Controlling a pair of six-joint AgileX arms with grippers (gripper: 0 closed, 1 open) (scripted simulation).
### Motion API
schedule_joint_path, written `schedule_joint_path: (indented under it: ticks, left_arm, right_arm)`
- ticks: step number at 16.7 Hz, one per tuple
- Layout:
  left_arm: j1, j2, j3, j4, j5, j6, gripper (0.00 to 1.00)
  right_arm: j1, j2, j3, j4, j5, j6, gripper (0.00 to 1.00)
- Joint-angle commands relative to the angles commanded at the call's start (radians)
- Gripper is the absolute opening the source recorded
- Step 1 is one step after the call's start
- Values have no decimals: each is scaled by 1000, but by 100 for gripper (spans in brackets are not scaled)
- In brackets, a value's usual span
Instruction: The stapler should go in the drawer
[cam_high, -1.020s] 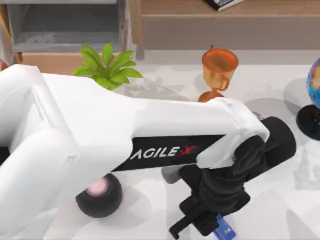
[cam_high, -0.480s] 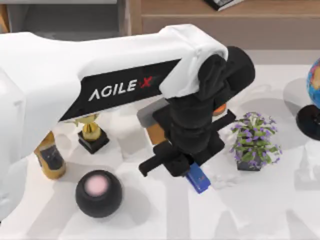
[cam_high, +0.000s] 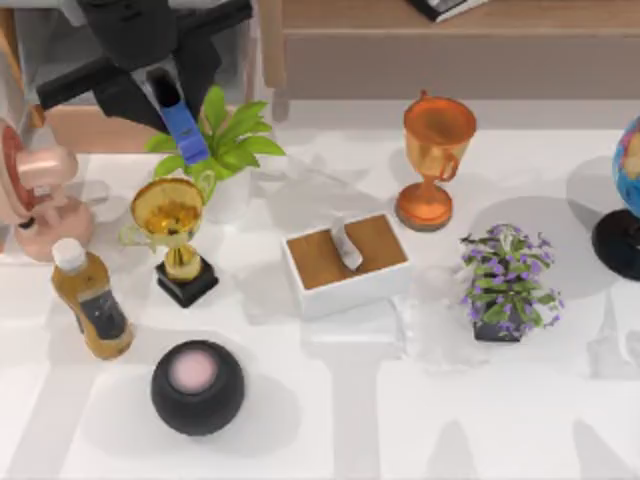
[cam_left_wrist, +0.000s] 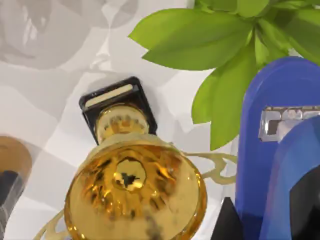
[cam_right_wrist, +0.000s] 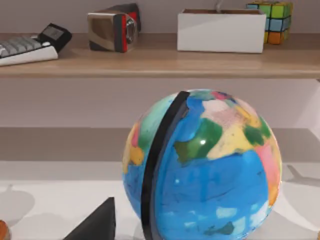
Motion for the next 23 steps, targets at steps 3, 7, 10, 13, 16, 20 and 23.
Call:
schedule_joint_path:
  ticks: [3,7,10,13,16,20,23]
  left_arm:
    - [220,70,159,-47,21,254,0]
    - [465,201,342,-72,39,561,0]
    - [588,319,443,-71,38,762,0]
    - [659,434,512,-65,22,931,0]
    - [682,535,547,-63,-5,1051,0]
    - [677,605,563,-91,-48,1125,0]
    - [672,613,566,-107,-65,1137,0]
  right_arm:
    - [0,0,0,0,0,0,100]
    - [0,0,0,0,0,0,100]
    - [0,0,0,0,0,0,100]
    - [0,0,0,0,0,0,100]
    - [0,0,0,0,0,0,100]
    - [0,0,0,0,0,0,100]
    - [0,0,0,0,0,0,100]
